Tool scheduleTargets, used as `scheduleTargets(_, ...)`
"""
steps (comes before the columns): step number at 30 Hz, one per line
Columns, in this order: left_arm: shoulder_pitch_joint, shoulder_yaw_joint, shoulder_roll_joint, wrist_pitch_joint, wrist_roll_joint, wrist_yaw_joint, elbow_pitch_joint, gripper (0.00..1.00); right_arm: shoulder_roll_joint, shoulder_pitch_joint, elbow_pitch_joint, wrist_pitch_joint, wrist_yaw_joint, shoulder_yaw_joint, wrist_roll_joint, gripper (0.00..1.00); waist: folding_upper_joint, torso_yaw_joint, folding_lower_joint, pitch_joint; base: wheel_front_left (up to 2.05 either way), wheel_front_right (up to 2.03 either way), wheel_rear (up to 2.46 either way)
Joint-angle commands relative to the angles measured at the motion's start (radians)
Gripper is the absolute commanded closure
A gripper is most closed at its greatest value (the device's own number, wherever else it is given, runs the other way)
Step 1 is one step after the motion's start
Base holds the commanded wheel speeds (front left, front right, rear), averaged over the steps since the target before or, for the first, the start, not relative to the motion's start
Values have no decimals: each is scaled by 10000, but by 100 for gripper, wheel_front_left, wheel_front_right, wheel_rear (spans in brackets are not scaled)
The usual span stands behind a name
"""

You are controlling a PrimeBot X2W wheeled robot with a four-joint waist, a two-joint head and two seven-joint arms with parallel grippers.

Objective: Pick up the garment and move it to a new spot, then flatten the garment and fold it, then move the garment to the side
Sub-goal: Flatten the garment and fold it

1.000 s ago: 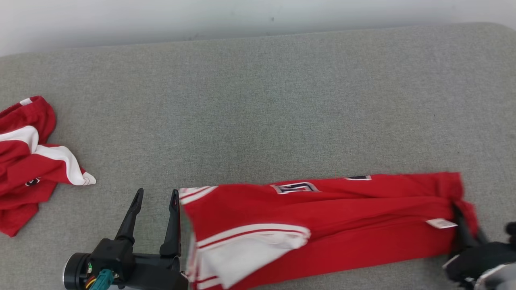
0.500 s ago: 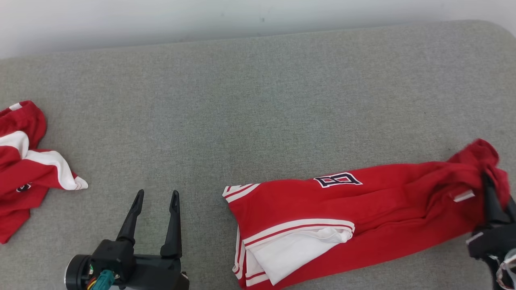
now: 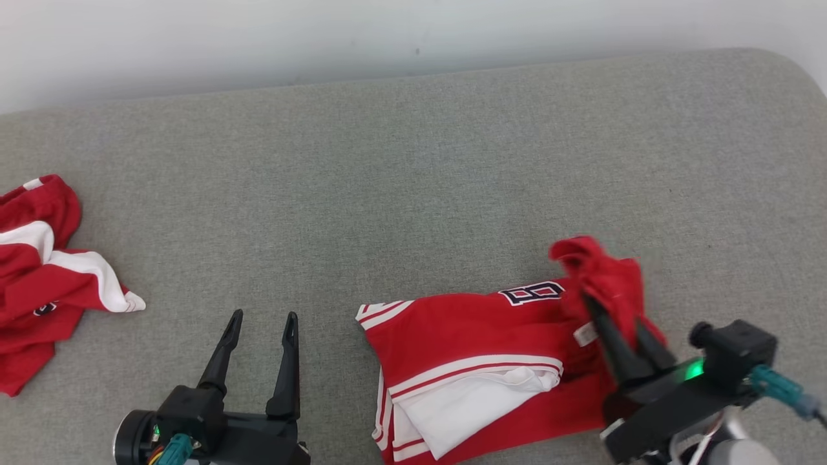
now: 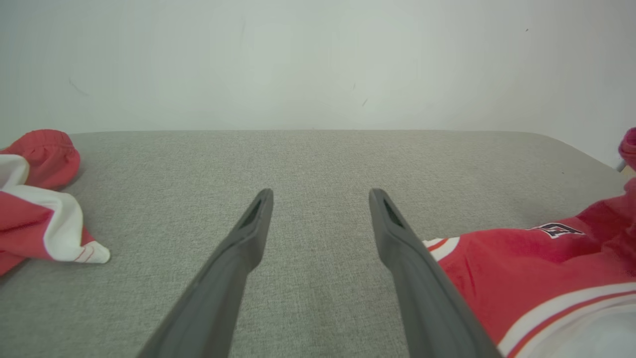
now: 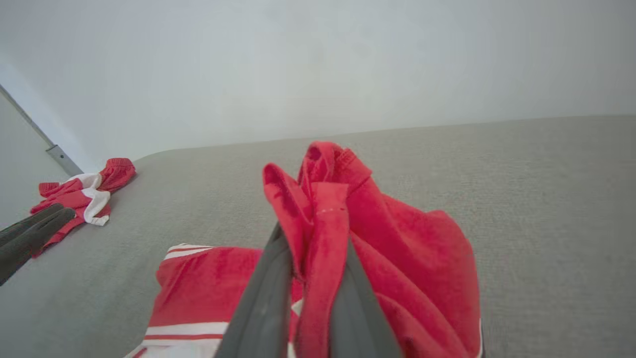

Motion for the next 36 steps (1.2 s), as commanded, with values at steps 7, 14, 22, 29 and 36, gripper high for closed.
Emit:
scheduleTargets(7,-67,-145,-5,53,-48,-60,69,0,533,-241,179,93,-8,1520,351,100,0,298,0,-16,0,0,0)
scheduleTargets(14,-158,-212,-50,16,-54,-38,79,0,1079,-749,1150,-452,-8,2558,658,100,0,478,0,156,0,0,0)
scheduleTargets(22,-310,-295,-121,-57,-68,-69,203,0,1489,-1318,2419,-910,-8,3437,1079,100,0,572,0,360,0,0,0)
scheduleTargets(29,-336,-328,-127,-54,-72,-27,227,0,1673,-1470,2799,-1174,-7,3847,1627,0,0,543,0,450,0,0,0)
scheduleTargets(36,-403,-345,-137,-100,-105,-14,303,0,1606,-1543,2252,-1344,-7,4157,2267,0,0,469,0,404,0,0,0)
